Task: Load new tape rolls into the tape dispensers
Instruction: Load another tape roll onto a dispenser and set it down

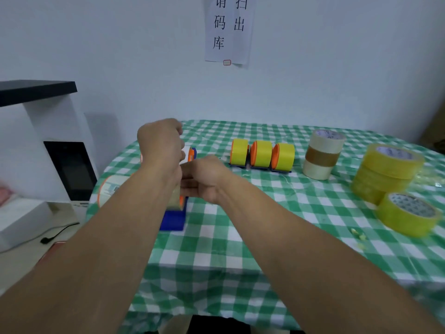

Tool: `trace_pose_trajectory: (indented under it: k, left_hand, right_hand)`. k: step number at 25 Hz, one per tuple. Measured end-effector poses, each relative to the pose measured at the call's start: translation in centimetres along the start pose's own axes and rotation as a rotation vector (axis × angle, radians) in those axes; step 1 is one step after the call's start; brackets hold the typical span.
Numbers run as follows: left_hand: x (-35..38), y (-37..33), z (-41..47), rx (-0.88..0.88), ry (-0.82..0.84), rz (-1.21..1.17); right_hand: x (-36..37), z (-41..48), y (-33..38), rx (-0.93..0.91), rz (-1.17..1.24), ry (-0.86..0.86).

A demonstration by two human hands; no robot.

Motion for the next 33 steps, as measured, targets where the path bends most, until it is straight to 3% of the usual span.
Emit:
trace_pose_trajectory:
  k: [6,12,18,25,28,33]
  left_hand:
    - [4.0,-2.6,-2.3,0.075,0.140,-0.090]
    - [8.5,0.3,-2.6,-0.006,0.126,0.051]
    - [14.9,4.8,-3.6,-0.228,0.515,0.304]
    - [19.2,7.7,-2.5,-0.282,0.709,-0.041]
    - [19.7,8.3,-1.6,-0.252,0.741,-0.142]
    - [19.7,8.8,0.4,-0.140,0.706,-0.300]
  right_hand:
    - [-7.1,-2.4,4.7,-0.055,0.037,-0.019]
    - [-15.5,-4.0,8.2,-0.154,0.071,-0.151]
    - [-20.5,-4.6,9.7,-0.282,0.074,-0.223]
    - [-24.1,-4.4,10.3,-0.411,-0.195,-0.359]
    - [-27.0,-4.0,9.9,-0.426,-0.254,-0.541]
    - [-28.1,-1.5,6.4,-0.358,-0.356,-0.554]
Point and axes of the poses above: each hand's wrist, its own z-axis towards the middle knuckle, its own x-axis out of the palm, y = z × x, the point moved 5 cm from there along z, towards the middle knuckle, and after that the axes turned 8 degrees about -x, right-handed, at the moved point
